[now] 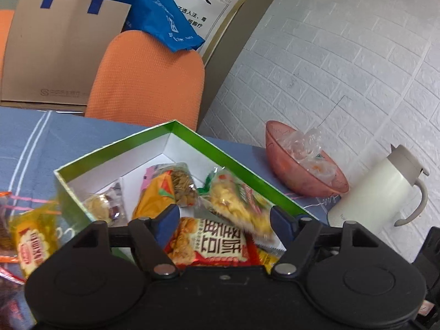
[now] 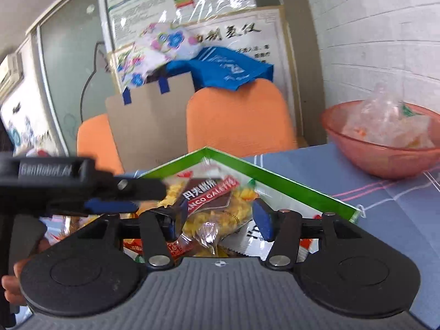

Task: Organize snacks
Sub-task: 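Move both grippers back toward the remaining snack pile, then grasp the red candy with the right gripper while the left grasps the clear meat bag, then carry both snacks over the green box and open both grippers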

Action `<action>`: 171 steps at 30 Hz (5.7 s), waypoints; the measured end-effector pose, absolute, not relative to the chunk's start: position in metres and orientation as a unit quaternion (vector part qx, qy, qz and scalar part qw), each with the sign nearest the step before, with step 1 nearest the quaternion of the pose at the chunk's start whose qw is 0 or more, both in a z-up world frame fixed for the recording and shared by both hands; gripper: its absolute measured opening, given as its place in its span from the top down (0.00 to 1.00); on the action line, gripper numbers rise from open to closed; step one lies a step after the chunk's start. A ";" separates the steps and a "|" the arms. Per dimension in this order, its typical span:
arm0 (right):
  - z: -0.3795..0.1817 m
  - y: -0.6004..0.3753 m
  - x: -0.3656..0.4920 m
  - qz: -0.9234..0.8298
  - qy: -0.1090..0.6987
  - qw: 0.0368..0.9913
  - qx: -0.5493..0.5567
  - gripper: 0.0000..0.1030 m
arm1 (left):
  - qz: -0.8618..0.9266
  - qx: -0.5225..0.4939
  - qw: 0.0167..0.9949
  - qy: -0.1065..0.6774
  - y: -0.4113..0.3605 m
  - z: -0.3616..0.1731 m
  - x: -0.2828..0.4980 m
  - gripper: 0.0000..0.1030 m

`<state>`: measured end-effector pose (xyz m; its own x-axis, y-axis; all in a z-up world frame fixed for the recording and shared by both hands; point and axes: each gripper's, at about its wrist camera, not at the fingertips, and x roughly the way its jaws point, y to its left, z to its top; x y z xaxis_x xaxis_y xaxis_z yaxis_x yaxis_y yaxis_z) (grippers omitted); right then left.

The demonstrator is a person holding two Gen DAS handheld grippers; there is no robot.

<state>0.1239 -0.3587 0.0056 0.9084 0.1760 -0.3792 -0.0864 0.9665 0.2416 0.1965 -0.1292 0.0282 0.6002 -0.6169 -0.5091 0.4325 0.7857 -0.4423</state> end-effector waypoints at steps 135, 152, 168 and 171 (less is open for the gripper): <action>0.022 -0.274 0.049 0.177 0.167 0.969 0.041 0.66 | -0.243 -0.118 0.920 0.286 -0.053 0.064 0.147 0.11; 0.011 -0.364 0.098 0.018 0.152 0.983 0.097 0.66 | -0.234 -0.098 0.914 0.317 -0.115 0.049 0.226 0.09; 0.012 -0.333 0.076 0.050 0.132 0.988 0.061 0.00 | -0.198 -0.119 0.934 0.273 -0.054 0.053 0.168 0.00; 0.021 -0.317 0.066 0.077 0.118 0.988 0.058 0.00 | -0.179 -0.126 0.936 0.277 -0.035 0.051 0.155 0.00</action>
